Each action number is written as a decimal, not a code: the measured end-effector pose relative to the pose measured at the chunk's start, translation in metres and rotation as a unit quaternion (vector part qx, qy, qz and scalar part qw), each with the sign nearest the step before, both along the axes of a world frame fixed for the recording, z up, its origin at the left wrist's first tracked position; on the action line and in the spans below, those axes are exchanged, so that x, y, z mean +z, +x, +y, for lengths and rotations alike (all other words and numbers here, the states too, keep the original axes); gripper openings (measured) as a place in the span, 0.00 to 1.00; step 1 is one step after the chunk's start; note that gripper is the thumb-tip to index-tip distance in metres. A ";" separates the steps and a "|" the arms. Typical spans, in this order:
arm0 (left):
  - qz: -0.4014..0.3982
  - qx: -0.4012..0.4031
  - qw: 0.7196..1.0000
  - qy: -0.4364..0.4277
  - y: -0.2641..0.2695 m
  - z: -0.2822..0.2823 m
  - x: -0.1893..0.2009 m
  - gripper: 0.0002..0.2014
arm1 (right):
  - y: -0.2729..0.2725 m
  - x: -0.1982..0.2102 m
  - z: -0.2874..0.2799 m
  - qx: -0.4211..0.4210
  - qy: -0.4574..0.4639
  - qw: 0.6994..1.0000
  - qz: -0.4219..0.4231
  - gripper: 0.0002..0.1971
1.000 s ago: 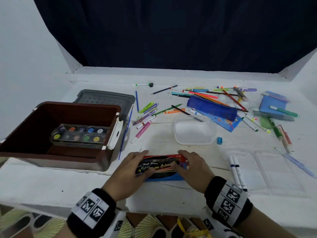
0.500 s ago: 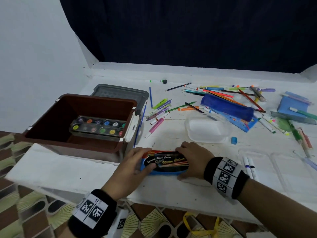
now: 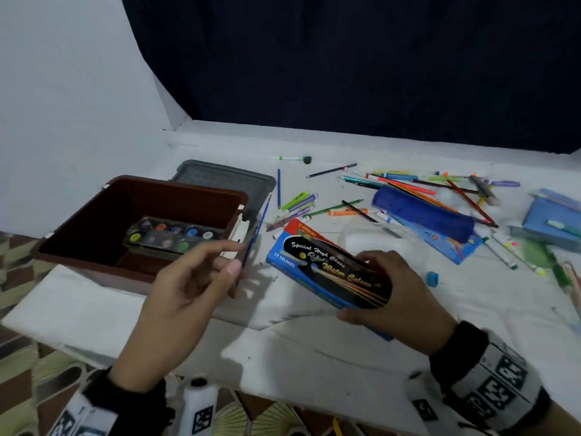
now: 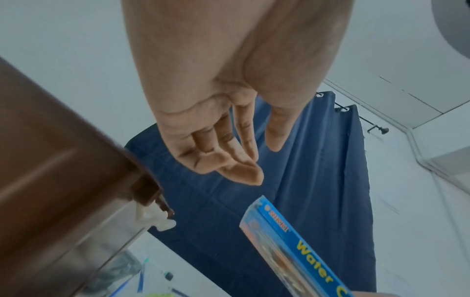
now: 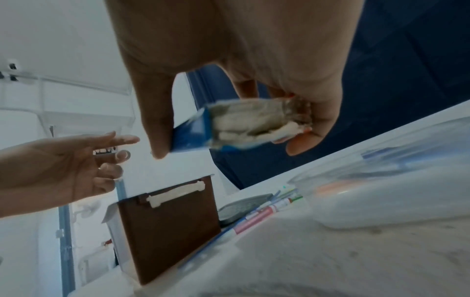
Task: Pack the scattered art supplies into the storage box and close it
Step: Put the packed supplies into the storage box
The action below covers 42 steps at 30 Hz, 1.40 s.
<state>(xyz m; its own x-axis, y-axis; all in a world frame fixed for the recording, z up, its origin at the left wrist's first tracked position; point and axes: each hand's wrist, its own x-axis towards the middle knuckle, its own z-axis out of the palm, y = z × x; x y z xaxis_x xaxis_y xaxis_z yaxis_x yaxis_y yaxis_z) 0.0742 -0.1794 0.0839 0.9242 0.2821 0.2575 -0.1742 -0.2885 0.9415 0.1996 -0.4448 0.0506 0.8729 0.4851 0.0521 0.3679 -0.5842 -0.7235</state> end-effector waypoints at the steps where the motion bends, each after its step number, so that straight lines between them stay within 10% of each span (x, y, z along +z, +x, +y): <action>1: -0.013 0.007 1.000 0.001 0.001 0.003 0.001 0.12 | 0.000 0.003 0.005 0.004 0.027 1.000 -0.006 0.38; 11: -0.111 0.124 0.986 0.022 0.009 0.089 0.025 0.10 | 0.010 0.043 0.116 0.082 0.110 0.987 -0.088 0.37; 15: -0.081 0.145 0.982 0.086 0.012 0.154 0.021 0.10 | 0.013 0.058 0.178 0.141 0.004 0.980 -0.138 0.31; 24: 0.010 -0.056 0.923 0.380 0.032 0.262 0.006 0.15 | 0.003 0.058 0.267 0.185 -0.250 0.943 -0.120 0.33; 42: 0.043 -0.152 0.915 0.372 0.046 0.272 -0.028 0.14 | -0.030 0.024 0.283 0.223 -0.326 0.903 -0.171 0.27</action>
<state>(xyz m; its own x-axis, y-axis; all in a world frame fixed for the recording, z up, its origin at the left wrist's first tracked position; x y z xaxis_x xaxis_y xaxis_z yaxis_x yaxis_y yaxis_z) 0.1198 0.0921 0.0555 0.9564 -0.2161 0.1966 -0.2885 -0.8055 0.5176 0.1700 -0.1620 0.0747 0.5711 0.8084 -0.1424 0.8076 -0.5844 -0.0786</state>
